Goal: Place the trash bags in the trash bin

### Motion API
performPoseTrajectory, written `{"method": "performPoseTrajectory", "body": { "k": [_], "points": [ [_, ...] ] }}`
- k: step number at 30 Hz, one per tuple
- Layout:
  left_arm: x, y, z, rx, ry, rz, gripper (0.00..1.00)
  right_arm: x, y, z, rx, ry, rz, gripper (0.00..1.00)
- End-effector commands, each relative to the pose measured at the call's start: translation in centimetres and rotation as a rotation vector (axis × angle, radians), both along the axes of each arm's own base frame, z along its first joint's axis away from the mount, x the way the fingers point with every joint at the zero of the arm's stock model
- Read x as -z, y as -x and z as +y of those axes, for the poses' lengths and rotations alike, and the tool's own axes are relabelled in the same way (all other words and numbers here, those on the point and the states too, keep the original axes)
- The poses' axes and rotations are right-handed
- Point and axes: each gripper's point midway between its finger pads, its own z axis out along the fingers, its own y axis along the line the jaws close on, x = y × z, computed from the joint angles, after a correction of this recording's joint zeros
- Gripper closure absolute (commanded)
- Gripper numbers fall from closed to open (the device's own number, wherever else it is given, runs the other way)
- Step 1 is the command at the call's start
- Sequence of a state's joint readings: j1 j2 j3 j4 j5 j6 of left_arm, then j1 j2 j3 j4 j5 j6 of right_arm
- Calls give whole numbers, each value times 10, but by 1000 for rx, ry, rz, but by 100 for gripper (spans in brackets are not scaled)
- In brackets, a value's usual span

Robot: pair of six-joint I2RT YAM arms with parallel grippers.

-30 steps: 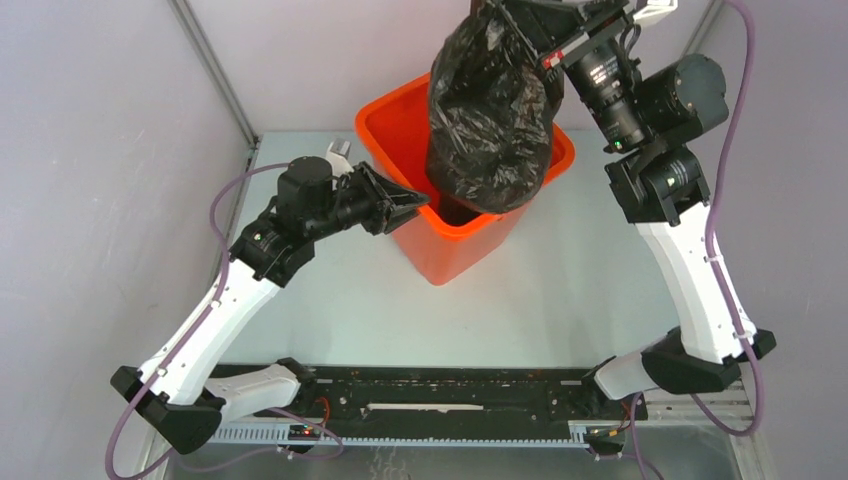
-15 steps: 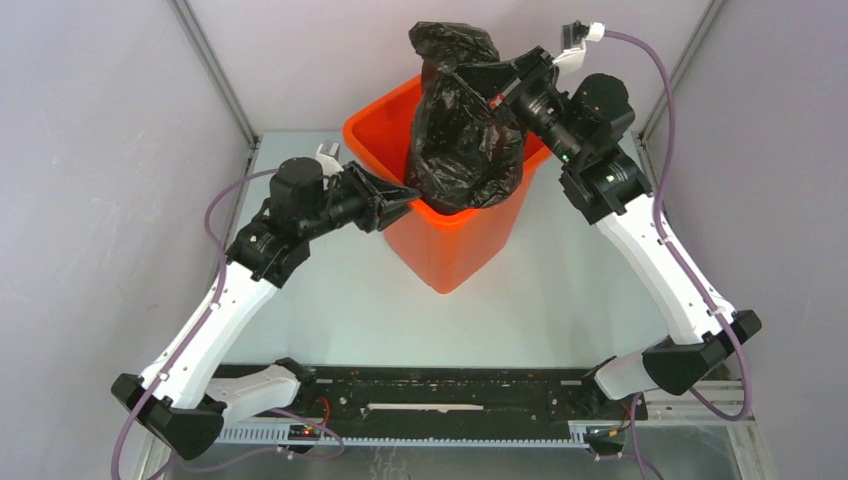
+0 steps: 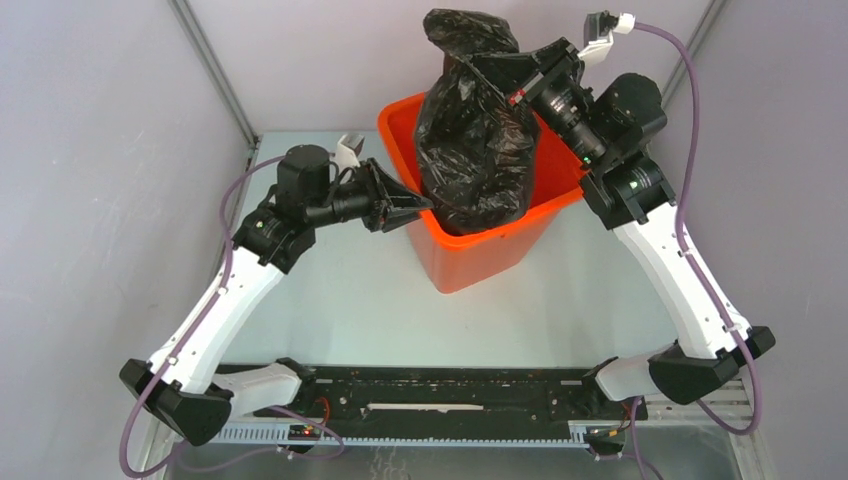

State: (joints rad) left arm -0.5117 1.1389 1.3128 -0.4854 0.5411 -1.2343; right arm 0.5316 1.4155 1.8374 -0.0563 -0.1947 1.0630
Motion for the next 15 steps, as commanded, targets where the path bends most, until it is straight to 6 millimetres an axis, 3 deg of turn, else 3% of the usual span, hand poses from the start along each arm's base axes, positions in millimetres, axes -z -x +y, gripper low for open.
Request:
{"method": "performPoseTrajectory", "body": {
  "k": [1,5,8,12,15],
  "points": [
    [-4,6,-1,99,-76,-97,93,2,13,-8,-1,-2,-20,100],
    [-5,-12,13,12,-197,-196,62,15,9,-8,7,33,1,100],
    [-17,-13,24,-35,-212,-284,43,20,5,-8,14,55,11,100],
    [-36,-6,41,-76,-238,-402,33,26,1,-9,20,72,23,100],
    [-51,1,73,-194,-324,-485,26,29,1,-8,16,77,33,100]
  ]
}}
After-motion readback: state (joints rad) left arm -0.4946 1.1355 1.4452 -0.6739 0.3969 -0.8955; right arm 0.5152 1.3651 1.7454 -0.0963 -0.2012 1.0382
